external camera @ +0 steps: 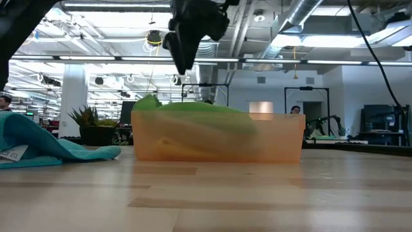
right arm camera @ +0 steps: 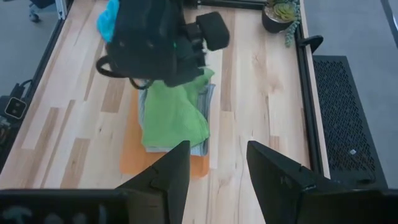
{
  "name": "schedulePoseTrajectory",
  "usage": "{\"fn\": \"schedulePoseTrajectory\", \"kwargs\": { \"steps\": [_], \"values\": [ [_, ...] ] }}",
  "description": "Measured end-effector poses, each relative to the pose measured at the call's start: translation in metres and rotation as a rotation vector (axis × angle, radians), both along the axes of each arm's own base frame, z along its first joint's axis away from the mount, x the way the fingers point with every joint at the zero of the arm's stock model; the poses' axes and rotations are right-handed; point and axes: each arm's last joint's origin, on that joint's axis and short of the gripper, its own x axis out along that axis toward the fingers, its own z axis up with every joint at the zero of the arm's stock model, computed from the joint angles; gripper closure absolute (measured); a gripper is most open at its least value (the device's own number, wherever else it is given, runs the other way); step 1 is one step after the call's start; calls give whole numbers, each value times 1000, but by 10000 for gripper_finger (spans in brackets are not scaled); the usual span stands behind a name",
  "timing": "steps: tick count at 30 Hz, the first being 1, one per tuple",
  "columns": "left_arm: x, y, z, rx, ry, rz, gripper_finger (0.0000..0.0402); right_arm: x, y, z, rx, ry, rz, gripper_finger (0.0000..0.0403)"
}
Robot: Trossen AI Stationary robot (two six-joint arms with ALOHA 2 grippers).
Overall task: Sort microfiber towel by color & place in baskets
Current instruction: Fold the blue towel
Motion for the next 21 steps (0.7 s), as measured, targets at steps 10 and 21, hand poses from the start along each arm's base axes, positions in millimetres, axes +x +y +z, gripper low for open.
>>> {"fn": "schedulePoseTrajectory", "kwargs": {
  "steps": [10,21],
  "values": [
    [-36,-25,14,-43,18,110,215,0,0,0,-4,0,5,221],
    [-119,-70,-10,-78,202,405,215,1,1,0,-27,-3,41,221]
  ]
}}
